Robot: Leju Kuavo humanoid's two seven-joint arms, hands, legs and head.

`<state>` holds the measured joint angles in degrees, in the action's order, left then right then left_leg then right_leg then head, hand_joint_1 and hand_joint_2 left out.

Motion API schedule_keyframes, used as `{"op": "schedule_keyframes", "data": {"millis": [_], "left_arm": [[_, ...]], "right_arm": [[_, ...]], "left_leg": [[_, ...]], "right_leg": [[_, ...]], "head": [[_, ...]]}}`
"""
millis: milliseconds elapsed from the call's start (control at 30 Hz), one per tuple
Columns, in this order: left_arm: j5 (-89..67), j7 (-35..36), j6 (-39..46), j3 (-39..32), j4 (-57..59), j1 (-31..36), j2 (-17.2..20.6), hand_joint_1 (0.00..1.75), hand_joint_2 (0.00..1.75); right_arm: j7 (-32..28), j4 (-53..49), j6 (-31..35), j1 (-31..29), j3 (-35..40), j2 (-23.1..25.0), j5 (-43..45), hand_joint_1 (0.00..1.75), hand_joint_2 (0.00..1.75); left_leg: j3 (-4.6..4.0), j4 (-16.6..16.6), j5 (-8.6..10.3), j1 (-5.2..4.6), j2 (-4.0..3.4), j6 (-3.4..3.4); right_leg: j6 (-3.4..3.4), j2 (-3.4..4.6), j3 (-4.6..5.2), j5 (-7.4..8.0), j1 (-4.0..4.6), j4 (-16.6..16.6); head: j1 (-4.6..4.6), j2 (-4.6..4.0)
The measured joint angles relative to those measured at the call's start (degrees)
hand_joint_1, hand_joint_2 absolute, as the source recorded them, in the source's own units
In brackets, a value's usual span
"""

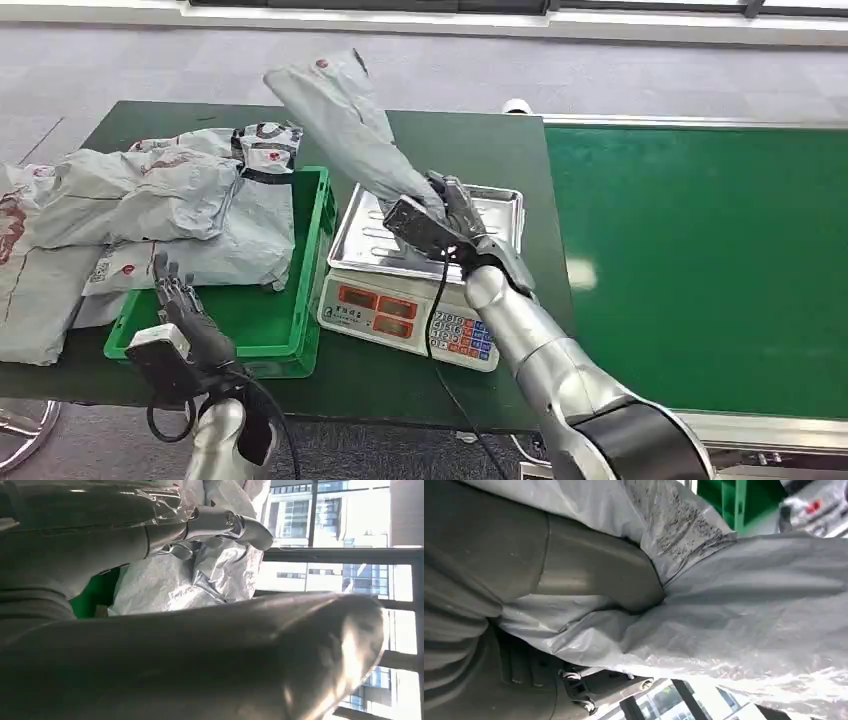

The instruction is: Moved the parcel from conveyor to table for the left to box.

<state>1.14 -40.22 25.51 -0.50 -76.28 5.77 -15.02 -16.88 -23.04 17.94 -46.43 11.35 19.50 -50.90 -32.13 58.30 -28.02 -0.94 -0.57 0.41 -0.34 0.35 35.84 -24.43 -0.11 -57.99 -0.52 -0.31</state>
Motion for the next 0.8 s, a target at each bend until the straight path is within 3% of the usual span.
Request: {"op": "schedule_keyframes", "data": {"millis": [33, 200, 467, 567, 700, 800], "left_arm": [[0.0, 0.0, 0.0, 0.0, 0.1, 0.0, 0.0, 0.00, 0.00], [-0.2, 0.0, -0.2, 0.0, 0.4, 0.0, 0.0, 0.00, 0.00], [-1.2, 0.0, 5.2, 0.0, 0.4, 0.0, 0.0, 0.00, 0.00], [-0.2, 0.0, 7.6, 0.0, 0.4, 0.0, 0.0, 0.00, 0.00], [0.1, 0.0, 9.0, 0.1, 0.4, 0.0, 0.0, 0.00, 0.00], [-1.2, 0.0, 11.4, 0.4, 0.1, 0.0, 0.0, 0.00, 0.00]], "right_arm": [[1.0, 0.0, 0.5, 0.2, 1.5, 0.2, 0.0, 0.00, 1.75], [5.1, 0.4, 1.9, 0.4, 5.5, 0.2, 0.0, 0.00, 1.75], [7.9, 1.1, 6.1, 1.1, 5.9, -2.3, -0.3, 0.00, 1.75], [11.0, 1.1, 10.1, 2.3, 5.9, -3.8, -2.8, 0.00, 1.75], [12.5, 1.1, 12.7, 3.9, 5.9, -6.0, -4.7, 0.00, 1.75], [11.9, 0.2, 18.4, 6.5, 5.9, -8.0, -6.1, 0.00, 1.75]], "left_leg": [[0.00, 0.0, 0.00, 0.00, -0.02, 0.00], [0.00, 0.0, 0.00, -0.01, -0.04, 0.00], [0.00, 0.0, -0.01, -0.01, -0.04, 0.00], [-0.01, 0.0, -0.01, -0.01, 0.08, 0.00], [-0.02, 0.0, -0.01, -0.01, 0.03, -0.01], [-0.03, 0.0, -0.01, -0.01, 0.19, 0.00]], "right_leg": [[0.00, 0.01, 0.00, 0.00, 0.00, 0.0], [0.00, 0.03, -0.01, 0.00, -0.01, 0.0], [0.00, 0.02, -0.01, 0.01, -0.02, 0.0], [0.01, -0.07, -0.02, 0.00, -0.01, 0.0], [0.01, -0.08, 0.00, 0.00, -0.01, 0.0], [0.01, -0.14, -0.04, 0.00, -0.01, 0.0]], "head": [[0.00, 0.00], [0.00, 0.00], [0.00, -0.02], [0.00, 0.00], [0.00, -0.02], [0.00, -0.02]]}}
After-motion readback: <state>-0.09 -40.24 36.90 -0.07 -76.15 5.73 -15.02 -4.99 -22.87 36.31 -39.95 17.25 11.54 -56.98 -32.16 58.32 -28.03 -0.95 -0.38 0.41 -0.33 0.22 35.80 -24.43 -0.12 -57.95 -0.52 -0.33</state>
